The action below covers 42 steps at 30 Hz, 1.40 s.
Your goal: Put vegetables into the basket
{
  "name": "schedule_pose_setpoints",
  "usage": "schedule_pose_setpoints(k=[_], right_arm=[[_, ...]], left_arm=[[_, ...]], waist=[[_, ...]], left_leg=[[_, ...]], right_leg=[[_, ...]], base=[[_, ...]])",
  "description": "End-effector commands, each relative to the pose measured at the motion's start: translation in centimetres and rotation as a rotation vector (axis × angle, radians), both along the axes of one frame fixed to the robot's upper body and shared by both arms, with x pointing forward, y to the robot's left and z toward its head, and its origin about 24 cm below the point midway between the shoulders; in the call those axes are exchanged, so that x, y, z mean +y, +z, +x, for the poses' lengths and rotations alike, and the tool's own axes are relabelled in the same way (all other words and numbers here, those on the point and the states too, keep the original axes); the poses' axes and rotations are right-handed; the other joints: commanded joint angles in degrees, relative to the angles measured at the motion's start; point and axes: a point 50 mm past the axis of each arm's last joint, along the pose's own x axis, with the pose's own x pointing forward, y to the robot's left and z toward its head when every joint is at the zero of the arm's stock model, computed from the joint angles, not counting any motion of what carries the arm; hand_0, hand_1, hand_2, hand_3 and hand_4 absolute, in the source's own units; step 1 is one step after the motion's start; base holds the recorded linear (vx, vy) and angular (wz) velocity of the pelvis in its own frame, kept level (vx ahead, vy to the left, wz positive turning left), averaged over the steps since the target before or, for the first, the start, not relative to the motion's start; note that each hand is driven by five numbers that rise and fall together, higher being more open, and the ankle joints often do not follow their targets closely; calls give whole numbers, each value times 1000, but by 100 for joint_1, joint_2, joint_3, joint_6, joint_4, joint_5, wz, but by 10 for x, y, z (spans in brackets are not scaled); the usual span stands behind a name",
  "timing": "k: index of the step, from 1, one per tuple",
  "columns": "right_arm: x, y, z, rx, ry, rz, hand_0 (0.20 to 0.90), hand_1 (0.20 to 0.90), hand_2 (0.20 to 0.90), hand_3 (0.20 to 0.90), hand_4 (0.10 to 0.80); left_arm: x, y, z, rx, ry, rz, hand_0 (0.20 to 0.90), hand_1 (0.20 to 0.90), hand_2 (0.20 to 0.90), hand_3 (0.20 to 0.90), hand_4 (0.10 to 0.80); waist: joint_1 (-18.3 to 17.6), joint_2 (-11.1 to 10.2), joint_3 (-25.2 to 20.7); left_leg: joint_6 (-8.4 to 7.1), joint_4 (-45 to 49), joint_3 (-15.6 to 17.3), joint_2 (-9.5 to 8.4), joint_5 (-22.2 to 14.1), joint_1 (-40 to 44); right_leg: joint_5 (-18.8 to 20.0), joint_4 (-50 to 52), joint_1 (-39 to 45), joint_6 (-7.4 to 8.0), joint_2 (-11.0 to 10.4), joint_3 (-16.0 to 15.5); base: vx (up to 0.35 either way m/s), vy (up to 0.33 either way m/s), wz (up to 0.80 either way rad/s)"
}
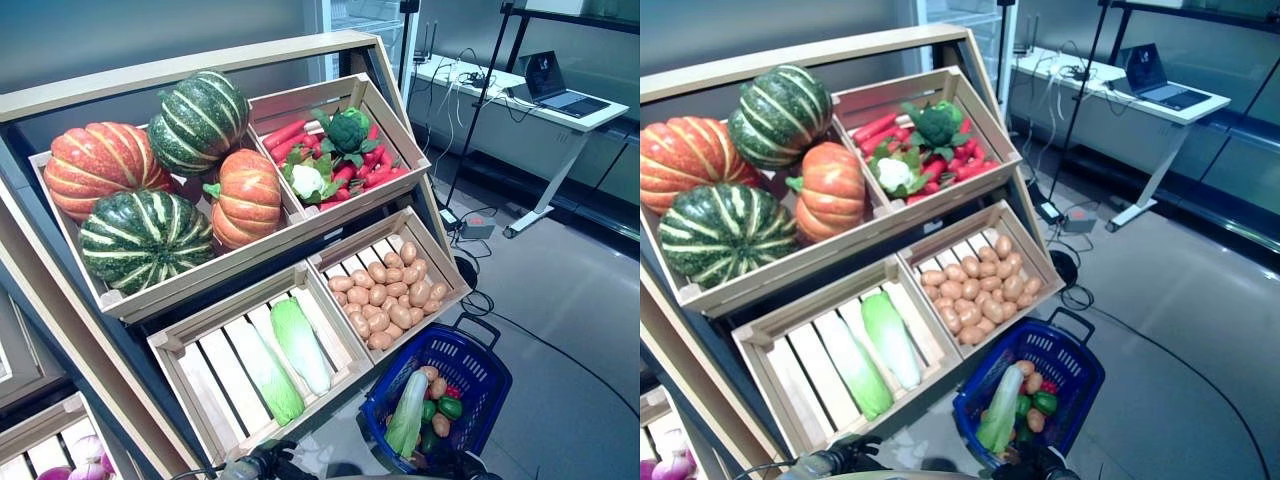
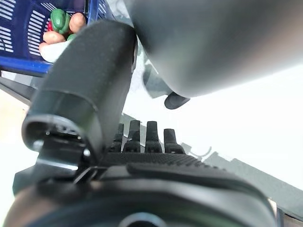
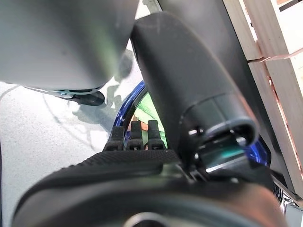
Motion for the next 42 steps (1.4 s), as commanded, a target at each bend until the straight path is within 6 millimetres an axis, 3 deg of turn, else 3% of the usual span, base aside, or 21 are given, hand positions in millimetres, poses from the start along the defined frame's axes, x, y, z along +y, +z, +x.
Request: schedule_pose_setpoints(k=[1, 3, 5, 7, 8, 9, 12, 13, 14, 15, 21, 30, 34, 38, 42], right_arm=[[8, 7, 34, -89, 20, 26, 900, 900, 900, 900, 800], [6, 8, 37, -95, 21, 24, 900, 900, 900, 900, 800], [6, 9, 39, -96, 25, 29, 900, 900, 900, 900, 800], [2, 10, 39, -93, 24, 26, 900, 900, 900, 900, 800], [0, 10, 37, -88, 11, 21, 900, 900, 900, 900, 800], [0, 9, 36, -86, 8, 20, 900, 900, 900, 900, 800], [1, 9, 31, -82, 0, 15, 900, 900, 900, 900, 800], [1, 8, 29, -84, -3, 14, 900, 900, 900, 900, 800], [1, 8, 29, -84, -4, 14, 900, 900, 900, 900, 800], [-2, 8, 25, -79, -18, 5, 900, 900, 900, 900, 800], [-10, 7, 13, -75, -56, 3, 900, 900, 900, 900, 800], [-35, 12, 6, -100, -91, -21, 900, 900, 900, 900, 800], [-42, 22, 31, -194, -100, -16, 900, 900, 900, 900, 800], [-40, 32, 56, -295, -131, 13, 900, 900, 900, 900, 800], [-39, 43, 83, -379, -138, 16, 900, 900, 900, 900, 800]], left_arm=[[0, 10, 25, -143, -81, -42, 900, 900, 900, 900, 800], [-8, 18, 41, -173, -95, -144, 900, 900, 900, 900, 800], [-30, 34, 65, -334, -184, -271, 900, 900, 900, 900, 800], [-36, 58, 95, -439, -214, -346, 900, 900, 900, 900, 800], [-39, 86, 121, -526, -247, -390, 900, 900, 900, 900, 800], [-38, 92, 124, -543, -254, -399, 900, 900, 900, 900, 800], [-34, 131, 149, -637, -308, -400, 900, 900, 900, 900, 800], [-30, 158, 162, -710, -349, -402, 900, 900, 900, 900, 800], [-30, 162, 163, -718, -355, -399, 900, 900, 900, 900, 800], [-23, 182, 172, -778, -383, -329, 900, 900, 900, 900, 800], [-2, 220, 186, -865, -514, -156, 900, 900, 900, 900, 800], [47, 288, 201, -1067, -745, 495, 900, 900, 900, 900, 800], [55, 311, 207, -1124, -847, 711, 900, 900, 900, 900, 800], [55, 320, 212, -1127, -925, 829, 900, 900, 900, 900, 800], [48, 341, 218, -1262, -983, 998, 900, 900, 900, 900, 800]], waist=[[-30, -53, 148], [-24, -31, 183], [-31, -31, 208], [-84, 24, 233], [-108, 95, 233], [-112, 108, 234], [-94, 181, 217], [-80, 211, 214], [-80, 211, 215], [-61, 224, 222], [-60, 240, 297], [-54, 378, 727], [-20, 416, 1077], [-20, 424, 1322], [-26, 408, 1677]], left_leg=[[-63, 54, 229, 9, -801, 465], [-64, 54, 239, 14, -780, 437], [-44, 54, 263, 28, -794, 432], [-50, 54, 293, 41, -787, 447], [-53, 54, 278, 30, -785, 450], [-53, 54, 274, 27, -786, 453], [-41, 54, 254, 6, -779, 424], [-29, 54, 241, -8, -778, 397], [-28, 54, 241, -9, -777, 395], [-16, 54, 244, -15, -771, 370], [-15, 54, 133, -41, -705, 253], [-113, 56, 6, -91, -440, -211], [-156, 128, -44, -131, -333, -572], [-174, 147, -60, -142, -255, -774], [-191, 428, -61, -163, -242, -1203]], right_leg=[[307, 9, -248, 192, -192, 131], [325, 9, -274, 193, -191, 150], [339, 9, -293, 186, -176, 173], [345, 9, -286, 187, -159, 211], [343, 9, -286, 192, -164, 213], [342, 9, -284, 193, -166, 211], [346, 9, -307, 217, -192, 193], [343, 9, -334, 220, -203, 178], [342, 9, -335, 218, -203, 175], [337, 9, -342, 207, -203, 144], [308, 9, -365, 140, -133, 79], [304, 143, -746, 25, -139, -7], [320, 257, -1058, -25, -169, -76], [327, 351, -1265, -52, -154, -99], [297, 591, -1644, -126, -140, -134]], base=[[0, 0, 0], [-37, -35, 0], [-23, -44, 0], [1, 8, -2], [5, 26, -9], [8, 28, -14], [-2, 10, -5], [0, 0, 0], [0, 0, 0], [0, 0, 0], [-17, -41, 4], [-87, -7, 15], [-173, -24, 16], [-143, -29, 18], [-122, -20, 1]])
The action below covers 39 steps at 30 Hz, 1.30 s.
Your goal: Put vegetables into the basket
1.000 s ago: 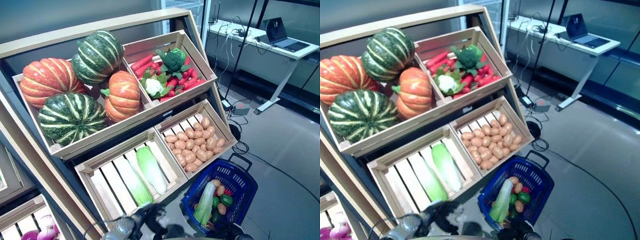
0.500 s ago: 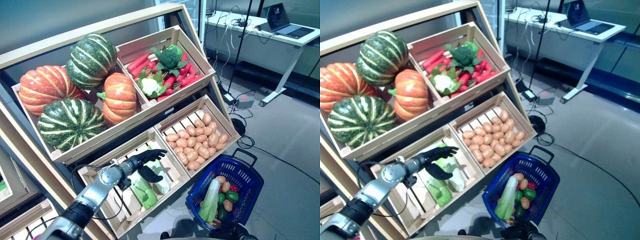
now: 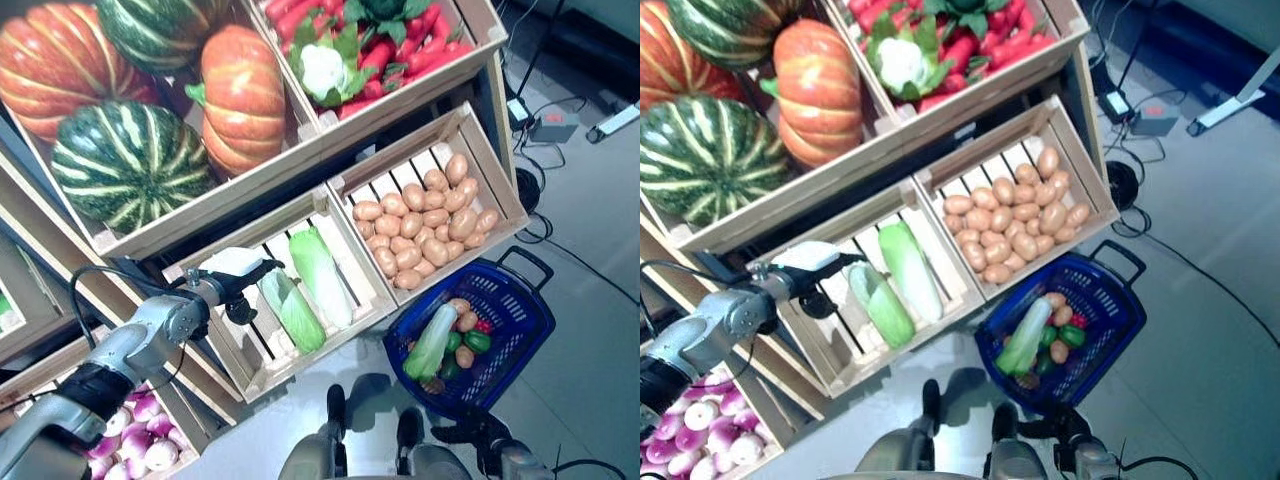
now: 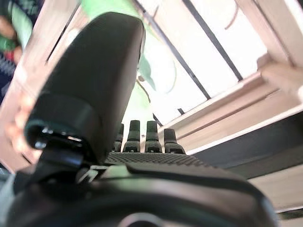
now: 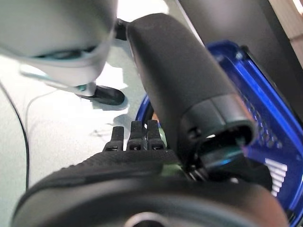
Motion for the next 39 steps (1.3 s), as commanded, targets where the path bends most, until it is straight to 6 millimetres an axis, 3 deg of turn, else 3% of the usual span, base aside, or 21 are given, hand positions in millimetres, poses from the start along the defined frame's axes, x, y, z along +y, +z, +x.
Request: schedule_pose_setpoints(k=[1, 3, 9, 10, 17, 25, 35, 39], right_arm=[[4, 10, 18, -109, 15, 30, 900, 900, 900, 900, 800], [3, 19, 35, -162, 20, 28, 900, 900, 900, 900, 800], [1, 33, 57, -241, 1, 41, 900, 900, 900, 900, 800], [2, 38, 64, -277, -37, 56, 900, 900, 900, 900, 800], [4, 50, 80, -331, -21, 68, 900, 900, 900, 900, 800], [-8, 57, 81, -356, -48, 52, 900, 900, 900, 900, 800], [-18, 59, 77, -362, -42, 55, 900, 900, 900, 900, 800], [-21, 60, 77, -360, -47, 52, 900, 900, 900, 900, 800]], left_arm=[[-1, 76, 23, -407, -45, 36, 900, 900, 900, 900, 800], [-4, 92, 28, -549, -97, 79, 900, 900, 900, 900, 800], [-11, 103, 37, -747, -184, 86, 900, 900, 900, 900, 800], [-11, 101, 39, -793, -195, 74, 900, 900, 900, 900, 800], [-10, 73, 39, -836, -216, 56, 900, 900, 900, 900, 800], [-5, 57, 37, -823, -233, 125, 900, 900, 900, 900, 800], [7, 38, 31, -714, -213, 198, 900, 900, 900, 900, 800], [12, 44, 34, -680, -178, 231, 900, 900, 900, 900, 800]], waist=[[-68, -289, 190], [-64, -355, 501], [-73, -449, 792], [-88, -490, 866], [-115, -562, 984], [-224, -596, 999], [-269, -568, 1099], [-301, -584, 1153]], left_leg=[[41, 432, 310, -300, -814, 78], [39, 961, 322, -286, -858, -417], [75, 2138, 402, -209, -1138, -1278], [122, 2649, 426, -204, -1337, -1572], [219, 3912, 432, -70, -1794, -2499], [238, 4647, 463, 64, -2071, -3023], [187, 4709, 514, 42, -2136, -3002], [186, 4694, 539, 70, -2130, -2995]], right_leg=[[229, 149, -406, 3, -326, 325], [154, 622, -856, -79, -314, 310], [-149, 1737, -1686, -195, -352, 346], [-328, 2267, -1997, -228, -380, 389], [-746, 3642, -2916, -318, -551, 528], [-926, 4369, -3499, -321, -631, 652], [-926, 4402, -3511, -282, -613, 691], [-916, 4372, -3499, -282, -604, 684]], base=[[-185, -56, 4], [-185, -45, 1], [-117, 1, 8], [-55, 27, 19], [-24, 62, -6], [14, 59, -5], [19, 20, -2], [0, 0, 0]])
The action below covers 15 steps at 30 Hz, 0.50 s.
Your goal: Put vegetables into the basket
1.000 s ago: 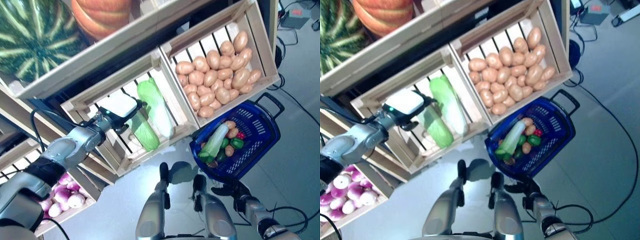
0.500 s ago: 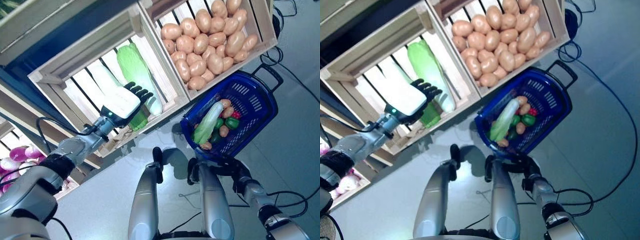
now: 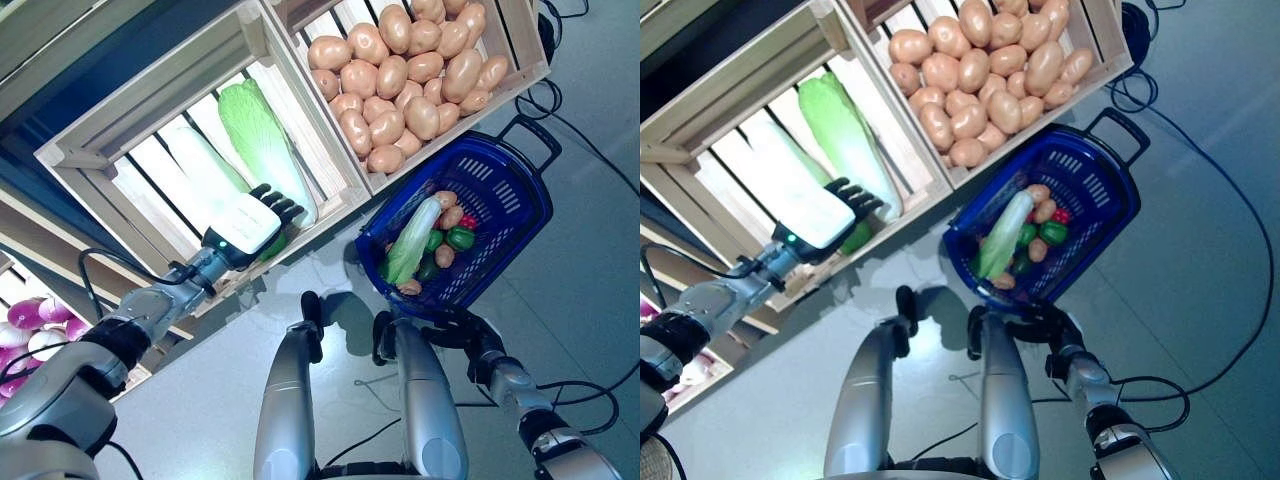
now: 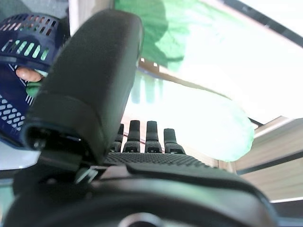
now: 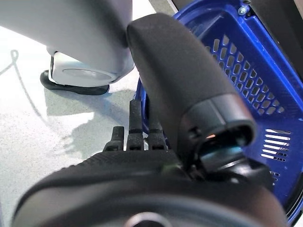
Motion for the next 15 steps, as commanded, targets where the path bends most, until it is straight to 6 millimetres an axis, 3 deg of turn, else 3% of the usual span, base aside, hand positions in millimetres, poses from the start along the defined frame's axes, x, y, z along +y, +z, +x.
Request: schedule_pose_setpoints(k=[1, 15], right_arm=[[-27, -8, -26, 44, -66, -4, 900, 900, 900, 900, 800], [-32, -7, -28, 34, -93, -5, 900, 900, 900, 900, 800]], left_arm=[[16, 41, 5, -135, 62, -11, 900, 900, 900, 900, 800], [35, 57, -11, -165, 138, -1, 900, 900, 900, 900, 800]], waist=[[-90, 43, -33], [50, 191, 70]], left_leg=[[26, 862, 170, 23, -1138, 125], [10, 682, 197, -46, -1100, 181]], right_leg=[[750, -723, 262, 180, 27, 175], [770, -864, 315, 209, -37, 115]], base=[[0, 0, 0], [0, 0, 0]])
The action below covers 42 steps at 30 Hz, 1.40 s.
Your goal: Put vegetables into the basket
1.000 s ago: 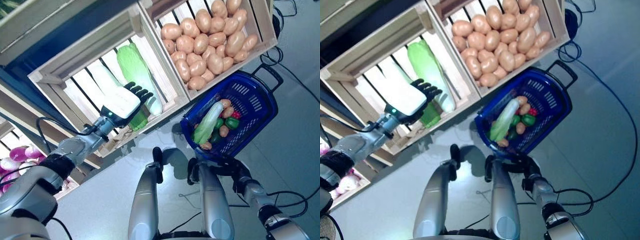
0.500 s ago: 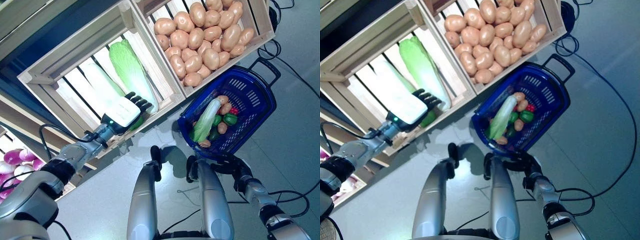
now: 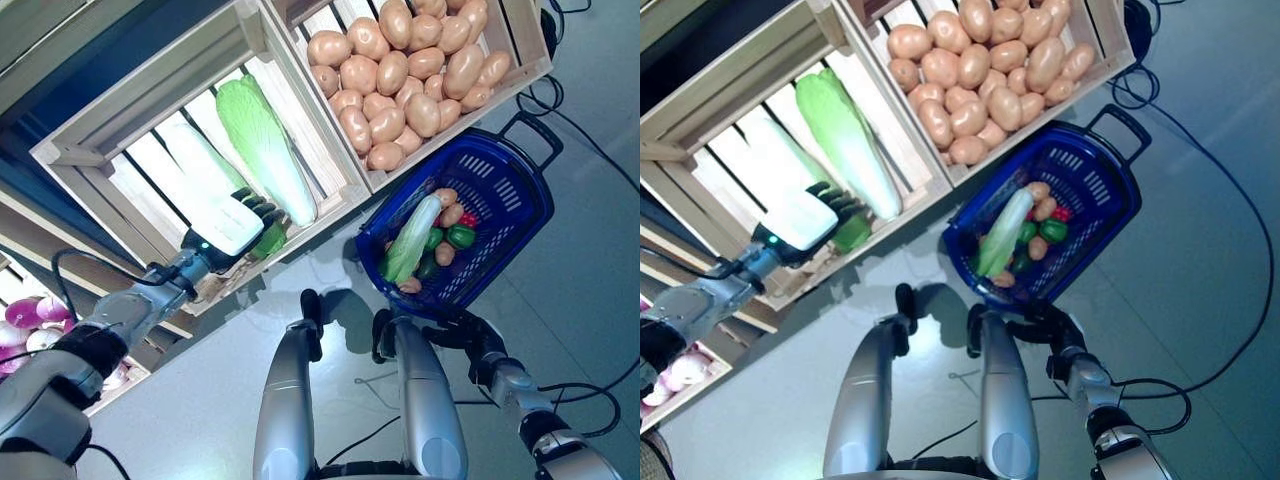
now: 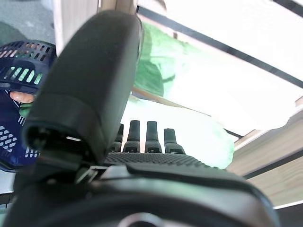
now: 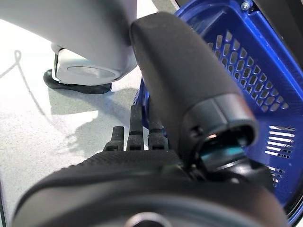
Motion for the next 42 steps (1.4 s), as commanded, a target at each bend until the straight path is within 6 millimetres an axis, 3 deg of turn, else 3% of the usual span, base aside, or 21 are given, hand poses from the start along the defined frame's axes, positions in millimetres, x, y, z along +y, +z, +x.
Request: schedule_pose_setpoints(k=[1, 11, 15, 25, 26, 28, 31, 32, 33, 34, 35, 37, 42], right_arm=[[-29, -6, -25, 34, -75, -14, 900, 900, 900, 900, 800], [-20, 0, -14, -14, -72, 12, 900, 900, 900, 900, 800], [-18, 2, -10, -18, -69, 14, 900, 900, 900, 900, 800], [-13, 5, -6, -43, -103, 47, 900, 900, 900, 900, 800], [-14, 5, -7, -43, -112, 48, 900, 900, 900, 900, 800], [-16, 5, -7, -51, -126, 53, 900, 900, 900, 900, 800], [-16, 4, -10, -48, -126, 50, 900, 900, 900, 900, 800], [-18, 4, -11, -46, -128, 48, 900, 900, 900, 900, 800], [-18, 4, -12, -46, -128, 48, 900, 900, 900, 900, 800], [-19, 4, -12, -45, -128, 47, 900, 900, 900, 900, 800], [-20, 3, -14, -45, -130, 47, 900, 900, 900, 900, 800], [-21, 3, -14, -47, -130, 50, 900, 900, 900, 900, 800], [-23, 3, -16, -49, -137, 52, 900, 900, 900, 900, 800]], left_arm=[[14, 50, 4, -200, 72, -60, 900, 900, 900, 900, 800], [8, 25, 9, -164, 50, -3, 900, 900, 900, 900, 800], [3, 25, 16, -161, 35, 33, 900, 900, 900, 900, 800], [-5, 16, 24, -206, -27, 136, 900, 900, 900, 900, 800], [-5, 15, 25, -202, -26, 151, 900, 900, 900, 900, 800], [-8, 18, 28, -204, -37, 184, 900, 900, 900, 900, 800], [-9, 21, 29, -207, -30, 187, 900, 900, 900, 900, 800], [-9, 24, 31, -206, -16, 186, 789, 789, 789, 789, 726], [-9, 25, 31, -206, -11, 186, 789, 789, 789, 789, 726], [-8, 26, 32, -205, 1, 186, 509, 509, 509, 509, 540], [-9, 26, 33, -191, 3, 198, 509, 509, 509, 509, 540], [-8, 26, 33, -182, 23, 206, 300, 300, 300, 300, 400], [-5, 30, 34, -187, 52, 199, 300, 300, 300, 300, 400]], waist=[[9, 215, 0], [-23, 138, 0], [-52, 80, 0], [-155, -26, 0], [-175, -35, 0], [-198, -46, 0], [-223, -43, 0], [-235, -35, 0], [-237, -34, 0], [-245, -30, 0], [-254, -29, 0], [-263, -35, 0], [-272, -41, 0]], left_leg=[[28, 769, 179, -22, -1105, 159], [46, 800, 147, 12, -1093, 75], [95, 880, 170, 78, -1120, -16], [78, 1050, 137, 171, -1105, -324], [46, 1112, 103, 171, -1223, -302], [93, 1123, 131, 215, -1111, -455], [46, 1180, 108, 202, -1253, -430], [40, 1203, 115, 211, -1259, -462], [40, 1204, 116, 211, -1260, -467], [38, 1204, 116, 214, -1260, -475], [34, 1212, 120, 223, -1264, -487], [19, 1238, 116, 235, -1259, -518], [20, 1243, 120, 245, -1272, -539]], right_leg=[[776, -840, 305, 208, -35, 98], [783, -755, 196, 213, -6, 78], [780, -687, 94, 211, 17, 88], [793, -461, -251, 224, 52, 123], [693, -403, -231, 263, 56, 155], [800, -380, -400, 222, 45, 126], [683, -325, -379, 283, 57, 172], [678, -305, -410, 286, 53, 182], [678, -304, -415, 286, 52, 183], [675, -299, -424, 288, 48, 186], [672, -290, -438, 288, 41, 187], [682, -283, -460, 298, 37, 186], [687, -295, -485, 304, 22, 180]], base=[[0, 0, 0], [11, -8, 2], [0, 0, 0], [7, 1, 0], [81, 9, -1], [0, 0, 0], [32, 3, -3], [0, 0, 0], [0, 0, 0], [0, 0, 0], [0, 0, 0], [0, 0, 0], [0, 0, 0]])
